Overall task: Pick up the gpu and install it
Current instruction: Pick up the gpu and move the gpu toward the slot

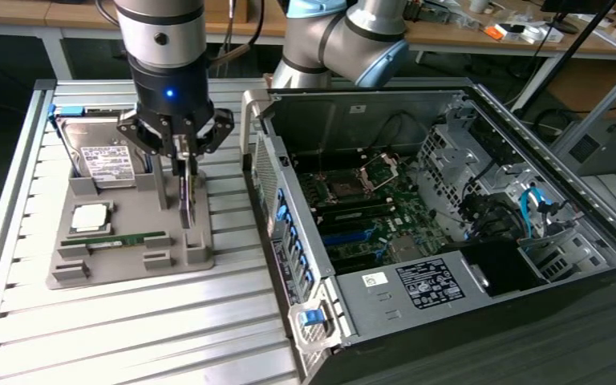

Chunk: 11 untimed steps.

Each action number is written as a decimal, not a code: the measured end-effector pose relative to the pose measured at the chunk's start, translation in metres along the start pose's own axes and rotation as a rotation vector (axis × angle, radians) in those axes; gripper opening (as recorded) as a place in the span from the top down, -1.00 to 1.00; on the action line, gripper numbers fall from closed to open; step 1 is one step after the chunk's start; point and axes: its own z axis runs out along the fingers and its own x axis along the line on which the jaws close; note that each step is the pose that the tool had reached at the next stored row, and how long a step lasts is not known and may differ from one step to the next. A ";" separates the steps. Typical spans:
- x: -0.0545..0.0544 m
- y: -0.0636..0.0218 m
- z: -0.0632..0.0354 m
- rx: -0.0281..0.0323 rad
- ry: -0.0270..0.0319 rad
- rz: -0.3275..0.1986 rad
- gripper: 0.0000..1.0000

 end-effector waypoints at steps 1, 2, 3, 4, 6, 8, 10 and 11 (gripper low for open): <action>0.000 0.0000 -0.0003 0.0000 0.0001 0.000 0.47; 0.000 0.0000 -0.0006 0.0000 0.0000 0.000 0.47; 0.000 0.0000 -0.0009 0.0000 0.0000 0.000 0.47; 0.000 0.0001 -0.0012 -0.0001 0.0000 0.000 0.47; 0.000 0.0001 -0.0017 -0.0001 0.0000 0.000 0.47; 0.000 0.0001 -0.0023 0.0000 0.0000 0.000 0.47; 0.000 0.0001 -0.0029 -0.0001 0.0000 0.000 0.47; 0.000 0.0002 -0.0033 -0.0001 0.0001 0.000 0.47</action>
